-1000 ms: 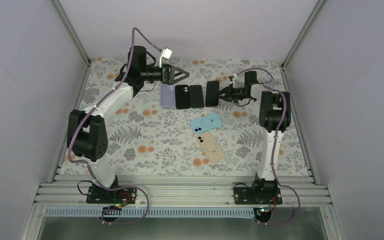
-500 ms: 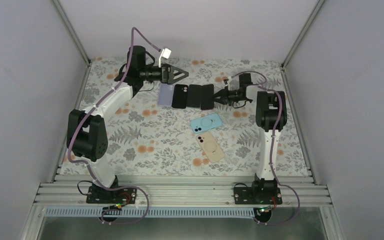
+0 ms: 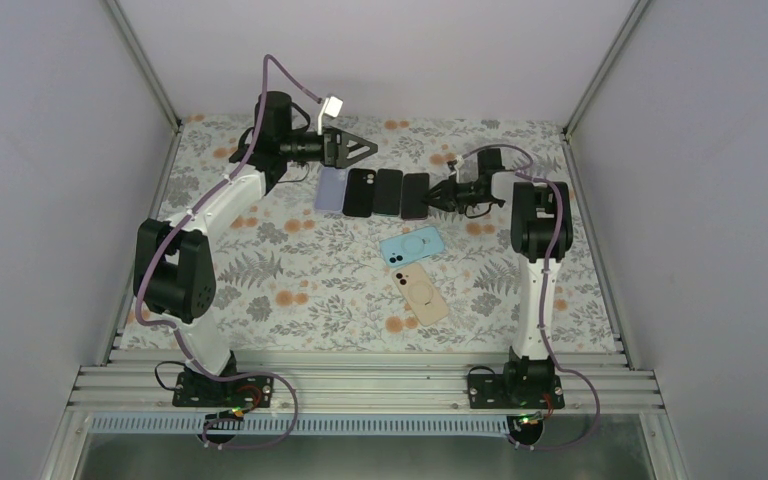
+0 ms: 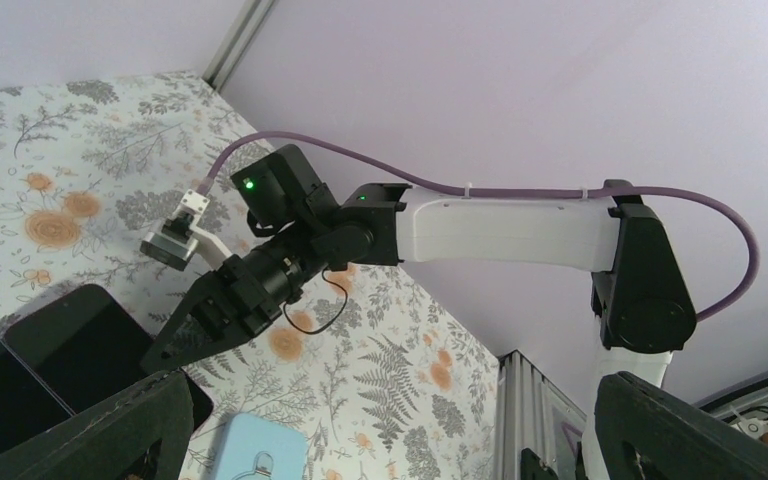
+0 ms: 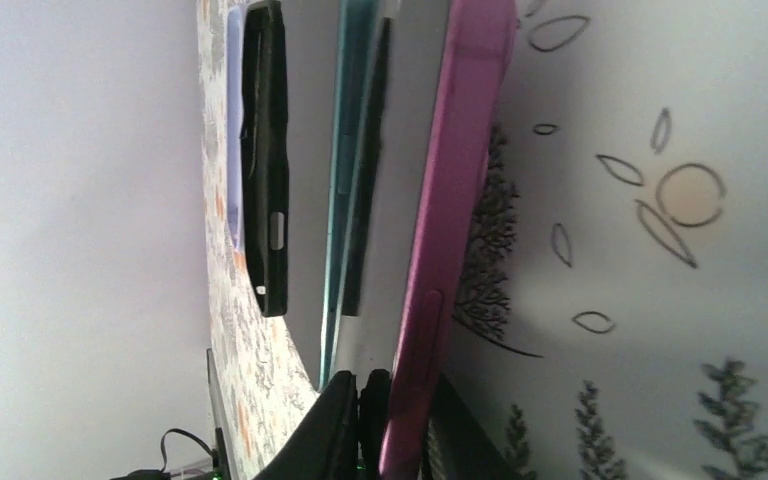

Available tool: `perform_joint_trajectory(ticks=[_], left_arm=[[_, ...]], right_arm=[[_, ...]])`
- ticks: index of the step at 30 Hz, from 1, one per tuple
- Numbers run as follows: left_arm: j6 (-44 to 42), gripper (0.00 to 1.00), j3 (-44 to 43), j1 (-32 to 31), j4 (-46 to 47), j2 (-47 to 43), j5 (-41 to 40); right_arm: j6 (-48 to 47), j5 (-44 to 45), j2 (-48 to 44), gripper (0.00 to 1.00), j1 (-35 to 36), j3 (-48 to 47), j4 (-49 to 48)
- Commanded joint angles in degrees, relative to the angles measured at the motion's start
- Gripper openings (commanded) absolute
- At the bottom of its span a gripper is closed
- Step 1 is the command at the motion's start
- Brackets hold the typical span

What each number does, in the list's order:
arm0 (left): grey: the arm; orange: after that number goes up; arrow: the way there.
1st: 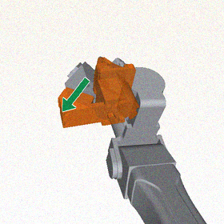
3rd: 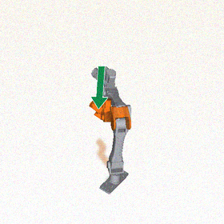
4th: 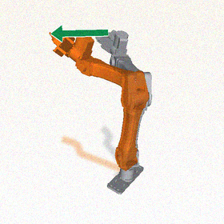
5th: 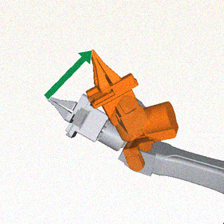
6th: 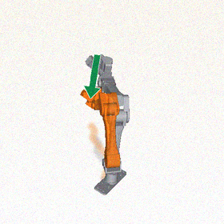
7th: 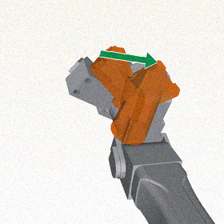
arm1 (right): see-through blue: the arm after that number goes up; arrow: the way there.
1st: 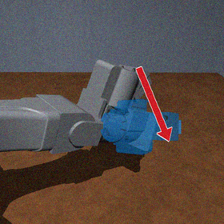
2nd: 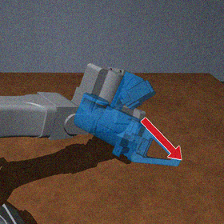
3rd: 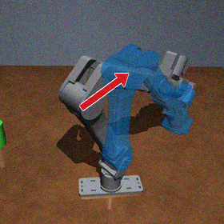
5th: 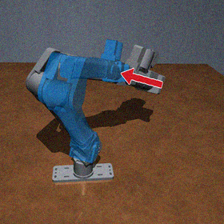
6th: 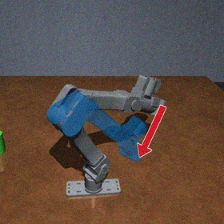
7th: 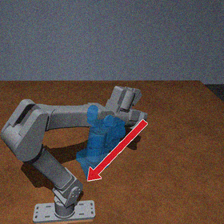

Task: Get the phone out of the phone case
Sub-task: Place the phone at the center of the board.

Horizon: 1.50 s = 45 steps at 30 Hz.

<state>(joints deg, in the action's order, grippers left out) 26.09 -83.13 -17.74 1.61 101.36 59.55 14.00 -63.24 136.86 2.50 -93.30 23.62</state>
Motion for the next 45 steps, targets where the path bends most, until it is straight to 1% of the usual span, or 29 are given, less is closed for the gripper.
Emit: perform_joint_trajectory(ticks=[1,6,12,22,27,31,33,38,40,45], left_arm=[[-1.05,1.0,0.33,0.43,0.7,-0.65,-0.3],[-0.99,1.0,0.34,0.44,0.64,-0.62,-0.4],[-1.22,1.0,0.91,0.74,0.63,-1.03,-0.62],[-0.02,1.0,0.51,1.1,1.31,-0.08,-0.16],[0.26,1.0,0.22,1.08,1.22,0.24,-0.13],[0.25,1.0,0.39,1.1,1.36,0.13,-0.22],[0.28,1.0,0.35,1.06,1.31,0.11,-0.22],[0.35,1.0,0.25,1.06,1.36,0.24,-0.23],[0.32,1.0,0.17,1.04,1.35,0.33,-0.22],[-0.49,1.0,0.0,1.07,0.52,0.11,-1.05]], right_arm=[[0.36,0.22,0.84,0.12,-0.38,-0.33,-0.95],[1.5,1.12,1.02,0.04,-0.78,-1.38,-1.92],[0.48,2.86,4.28,0.04,-0.92,-6.18,0.42],[-0.01,2.99,5.27,0.04,-0.4,-6.43,1.07],[-0.81,3.12,6.23,0.16,-0.29,-8.05,2.56],[-0.88,3.51,6.28,0.21,-0.19,-8.78,2.77],[-1.27,4.07,6.25,0.26,-0.21,-9.43,3.31],[-2.61,5.52,5.28,0.44,0.14,-10.09,4.52],[-3.98,6.64,4.53,0.55,0.41,-10.22,5.54],[-6.89,11.52,1.22,0.78,1.17,-9.9,7.0]])
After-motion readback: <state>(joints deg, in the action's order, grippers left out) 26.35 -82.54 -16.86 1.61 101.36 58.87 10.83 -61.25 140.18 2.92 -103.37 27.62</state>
